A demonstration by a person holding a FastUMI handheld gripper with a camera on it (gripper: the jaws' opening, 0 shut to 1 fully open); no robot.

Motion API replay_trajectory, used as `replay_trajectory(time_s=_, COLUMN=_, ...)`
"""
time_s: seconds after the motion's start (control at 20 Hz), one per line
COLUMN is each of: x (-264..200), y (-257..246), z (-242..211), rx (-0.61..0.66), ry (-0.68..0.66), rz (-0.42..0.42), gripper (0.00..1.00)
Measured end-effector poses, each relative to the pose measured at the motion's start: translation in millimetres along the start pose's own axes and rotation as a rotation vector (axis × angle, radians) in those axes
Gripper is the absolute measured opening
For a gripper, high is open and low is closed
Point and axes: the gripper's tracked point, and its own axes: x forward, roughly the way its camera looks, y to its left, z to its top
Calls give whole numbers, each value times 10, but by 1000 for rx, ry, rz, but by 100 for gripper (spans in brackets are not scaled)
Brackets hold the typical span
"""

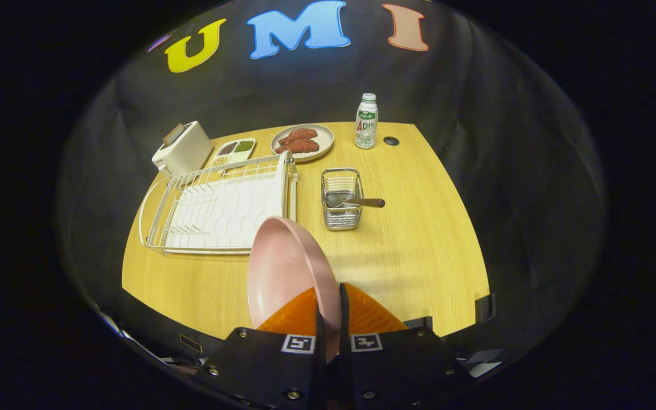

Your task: Take the plate from the dish rack, then take the spoon from the basket and place it into the plate.

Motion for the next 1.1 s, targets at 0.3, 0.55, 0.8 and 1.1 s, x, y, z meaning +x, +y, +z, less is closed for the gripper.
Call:
replay_trajectory(time_s=0.3, x=294, y=160, z=-225, rx=14, ry=46, rz=96, gripper=8)
replay_trajectory(time_s=0.55, x=501, y=307, z=-365, rx=-25, ry=87, rz=120, gripper=8)
replay_trajectory(time_s=0.8, x=694, y=500, z=-465, rx=-11, ry=120, rz=158, gripper=8)
replay_trajectory(time_s=1.1, x=908, y=673, z=-633, rx=73, ry=176, rz=259, gripper=10)
